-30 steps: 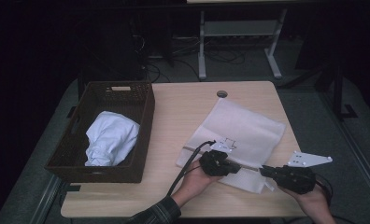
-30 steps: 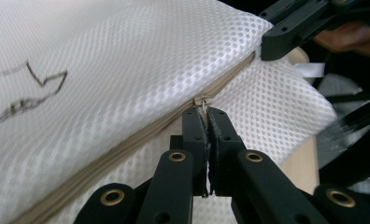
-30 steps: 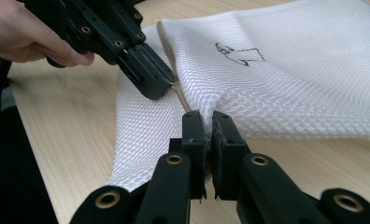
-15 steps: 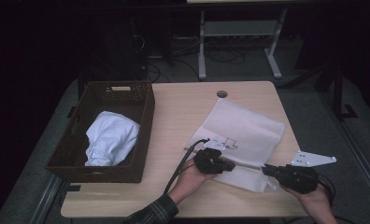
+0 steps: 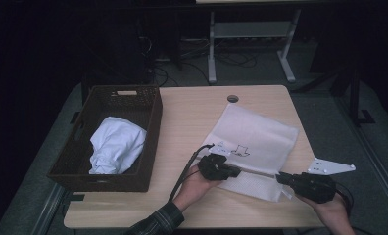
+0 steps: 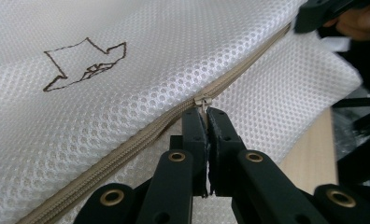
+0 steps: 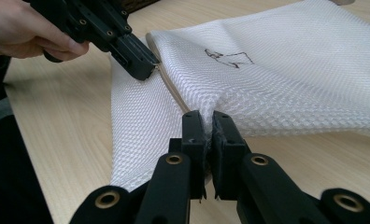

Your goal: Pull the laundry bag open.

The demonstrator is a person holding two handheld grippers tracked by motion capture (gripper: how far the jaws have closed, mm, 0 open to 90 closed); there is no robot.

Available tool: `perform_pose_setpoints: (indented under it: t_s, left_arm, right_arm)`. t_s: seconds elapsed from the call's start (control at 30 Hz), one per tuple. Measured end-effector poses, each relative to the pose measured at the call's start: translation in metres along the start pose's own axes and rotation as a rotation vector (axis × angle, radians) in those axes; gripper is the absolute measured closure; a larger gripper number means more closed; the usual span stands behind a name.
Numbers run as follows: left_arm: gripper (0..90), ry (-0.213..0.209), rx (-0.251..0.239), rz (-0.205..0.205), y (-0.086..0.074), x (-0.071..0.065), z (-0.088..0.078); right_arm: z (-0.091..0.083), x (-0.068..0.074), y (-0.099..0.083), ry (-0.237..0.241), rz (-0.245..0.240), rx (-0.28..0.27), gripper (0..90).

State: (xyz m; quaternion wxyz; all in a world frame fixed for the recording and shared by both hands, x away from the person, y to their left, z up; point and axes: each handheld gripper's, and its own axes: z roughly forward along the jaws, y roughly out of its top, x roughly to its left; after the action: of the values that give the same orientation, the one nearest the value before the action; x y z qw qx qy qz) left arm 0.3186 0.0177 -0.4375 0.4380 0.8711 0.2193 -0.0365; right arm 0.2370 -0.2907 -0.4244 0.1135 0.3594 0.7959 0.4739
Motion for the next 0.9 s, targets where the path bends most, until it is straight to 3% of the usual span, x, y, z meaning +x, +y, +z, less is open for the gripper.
perform_pose_setpoints:
  t_s: [0.37, 0.5, 0.57, 0.63, 0.73, 0.8, 0.9]
  left_arm:
    - [87.3, -0.036, -0.014, 0.018, -0.001, -0.003, -0.015]
    - [87.4, -0.055, -0.026, -0.007, -0.005, 0.003, -0.014]
    - [87.5, -0.026, -0.013, -0.007, -0.006, 0.005, -0.013]
    - [87.6, -0.037, -0.023, -0.038, -0.008, 0.010, -0.015]
    - [87.5, -0.007, -0.014, -0.023, -0.009, 0.012, -0.018]
    - [87.5, -0.019, -0.020, -0.036, -0.011, 0.015, -0.018]
    - [87.5, -0.011, -0.013, -0.017, -0.012, 0.015, -0.017]
  right_arm:
    - [0.002, 0.002, 0.001, 0.002, -0.017, -0.007, 84.4]
    - [0.004, 0.004, 0.003, 0.000, -0.021, -0.003, 84.5]
    - [0.005, 0.005, 0.002, -0.012, -0.030, 0.004, 84.5]
    - [0.003, 0.005, 0.002, -0.019, -0.028, 0.005, 84.5]
    - [0.001, 0.003, 0.000, -0.027, -0.025, 0.001, 84.6]
    - [-0.001, 0.001, -0.001, -0.030, -0.020, -0.001, 84.5]
    - [0.000, 0.002, -0.001, -0.032, -0.029, 0.006, 84.5]
